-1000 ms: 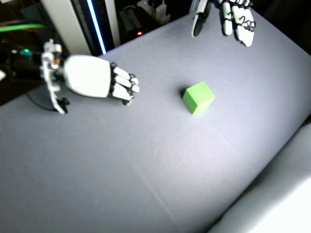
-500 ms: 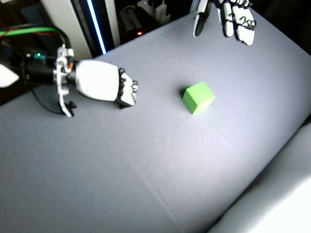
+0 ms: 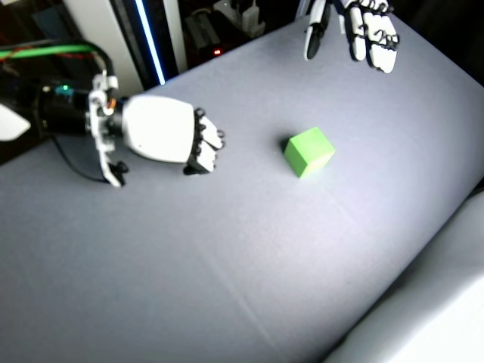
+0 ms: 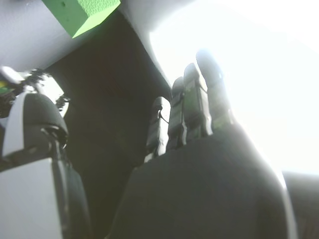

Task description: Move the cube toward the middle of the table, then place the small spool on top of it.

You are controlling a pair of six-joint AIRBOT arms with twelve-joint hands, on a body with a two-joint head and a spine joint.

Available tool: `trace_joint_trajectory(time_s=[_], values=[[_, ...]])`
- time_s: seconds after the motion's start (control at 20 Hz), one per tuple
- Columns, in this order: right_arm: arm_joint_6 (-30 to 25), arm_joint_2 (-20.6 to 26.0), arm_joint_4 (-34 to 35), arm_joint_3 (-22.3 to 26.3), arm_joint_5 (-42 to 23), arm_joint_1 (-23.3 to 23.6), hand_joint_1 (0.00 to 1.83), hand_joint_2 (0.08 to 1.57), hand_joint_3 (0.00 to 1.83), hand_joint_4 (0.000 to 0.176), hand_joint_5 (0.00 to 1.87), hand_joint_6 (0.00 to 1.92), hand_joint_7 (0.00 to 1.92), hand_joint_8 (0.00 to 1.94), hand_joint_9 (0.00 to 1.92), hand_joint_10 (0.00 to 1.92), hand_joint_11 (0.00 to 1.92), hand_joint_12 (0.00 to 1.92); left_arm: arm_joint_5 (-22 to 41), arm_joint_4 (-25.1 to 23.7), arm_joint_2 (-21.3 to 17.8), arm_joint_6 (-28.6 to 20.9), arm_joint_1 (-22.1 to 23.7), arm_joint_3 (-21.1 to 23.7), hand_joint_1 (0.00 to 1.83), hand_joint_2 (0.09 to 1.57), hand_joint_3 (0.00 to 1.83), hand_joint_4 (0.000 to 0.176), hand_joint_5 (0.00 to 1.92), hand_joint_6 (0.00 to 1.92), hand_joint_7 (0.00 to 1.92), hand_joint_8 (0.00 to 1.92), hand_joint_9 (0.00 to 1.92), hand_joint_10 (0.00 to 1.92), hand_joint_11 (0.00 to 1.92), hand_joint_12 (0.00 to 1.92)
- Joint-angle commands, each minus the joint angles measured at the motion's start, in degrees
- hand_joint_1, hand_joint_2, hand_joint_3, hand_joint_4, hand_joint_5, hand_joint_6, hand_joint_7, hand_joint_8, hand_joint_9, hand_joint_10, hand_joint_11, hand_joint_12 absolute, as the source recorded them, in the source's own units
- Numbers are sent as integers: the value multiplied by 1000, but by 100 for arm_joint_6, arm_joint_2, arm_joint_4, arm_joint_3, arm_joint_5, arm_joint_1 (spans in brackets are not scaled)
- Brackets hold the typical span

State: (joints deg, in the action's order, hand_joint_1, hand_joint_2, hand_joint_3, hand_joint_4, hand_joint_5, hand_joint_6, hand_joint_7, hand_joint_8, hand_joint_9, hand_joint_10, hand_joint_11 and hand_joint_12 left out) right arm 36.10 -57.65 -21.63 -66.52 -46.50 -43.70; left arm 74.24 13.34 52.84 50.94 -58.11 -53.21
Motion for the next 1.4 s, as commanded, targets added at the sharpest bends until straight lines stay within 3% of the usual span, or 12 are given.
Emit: trace_joint_trajectory(time_s=[0.0, 0.1, 0.2, 0.25, 0.4, 0.45, 0.6, 0.65, 0.75, 0.95, 1.15, 1.35], values=[[58, -39, 240, -46, -700, 141, 1230, 1148, 3, 0, 1020, 709, 786, 1519, 783, 1639, 749, 1849, 695, -50, 23, -30, 15, -31, 885, 1030, 0, 155, 74, 2, 81, 0, 95, 0, 0, 468], [64, -195, 292, -221, -704, 397, 1241, 1136, 0, 0, 1023, 685, 870, 1400, 832, 1472, 750, 1777, 699, -49, 26, -49, -11, -30, 895, 1033, 0, 148, 66, 2, 75, 1, 80, 1, 0, 433], [64, -340, 306, -374, -701, 626, 1233, 1112, 6, 0, 967, 890, 1012, 1060, 892, 825, 611, 1302, 700, -49, 22, -59, -25, -26, 864, 1035, 0, 149, 60, 1, 72, 0, 76, 0, 0, 420], [64, -425, 305, -461, -671, 774, 1276, 1097, 0, 0, 1049, 625, 1027, 1177, 925, 1032, 639, 1507, 703, -49, 23, -62, -25, -25, 853, 1032, 0, 160, 57, 0, 70, 0, 78, 1, 0, 422], [83, -649, 288, -682, -522, 1107, 1237, 1096, 3, 0, 1025, 824, 1026, 1028, 789, 1074, 468, 1575, 732, -49, 16, -82, -67, -15, 861, 1023, 0, 153, 62, 1, 73, 1, 69, 1, 0, 391], [115, -714, 289, -739, -462, 1200, 1242, 1100, 0, 0, 1055, 974, 988, 877, 809, 634, 353, 1434, 735, -48, 15, -91, -84, -14, 855, 1028, 0, 147, 52, 0, 55, 0, 65, 1, 0, 400], [196, -1017, 279, -991, -208, 1527, 1243, 1081, 0, 0, 1028, 1008, 1116, 669, 1024, 261, 522, 1128, 746, -38, 13, -135, -134, -10, 849, 1035, 1, 133, 47, 2, 35, 0, 74, 0, 0, 483], [197, -1141, 242, -1081, -119, 1637, 1359, 1064, 0, 0, 1042, 914, 1211, 537, 961, 894, 616, 1077, 756, -38, 13, -139, -148, -5, 852, 1039, 3, 126, 56, 5, 32, 0, 63, 0, 0, 485], [199, -1312, 123, -1211, 70, 1821, 1393, 1040, 0, 0, 1053, 866, 1312, 375, 998, 966, 694, 1029, 780, -38, 11, -141, -163, 3, 845, 1034, 0, 133, 66, 3, 50, 4, 68, 1, 0, 446], [341, -1591, -51, -1388, 426, 2082, 1392, 1040, 3, 0, 1094, 813, 1242, 486, 988, 1002, 681, 1160, 840, 9, 12, -161, -206, 6, 836, 1027, 0, 158, 60, 0, 58, 2, 73, 2, 0, 407], [515, -1834, -104, -1551, 706, 2248, 1270, 1054, 4, 0, 1146, 857, 1088, 655, 1000, 204, 512, 1099, 872, 9, 14, -170, -215, 6, 829, 1021, 0, 148, 66, 1, 55, 0, 80, 1, 0, 474], [592, -2019, -105, -1672, 854, 2284, 1268, 1073, 0, 0, 1141, 867, 1004, 782, 1061, 104, 598, 1115, 876, 8, 9, -170, -214, 3, 825, 1039, 4, 139, 61, 3, 27, 2, 31, 3, 0, 289]])
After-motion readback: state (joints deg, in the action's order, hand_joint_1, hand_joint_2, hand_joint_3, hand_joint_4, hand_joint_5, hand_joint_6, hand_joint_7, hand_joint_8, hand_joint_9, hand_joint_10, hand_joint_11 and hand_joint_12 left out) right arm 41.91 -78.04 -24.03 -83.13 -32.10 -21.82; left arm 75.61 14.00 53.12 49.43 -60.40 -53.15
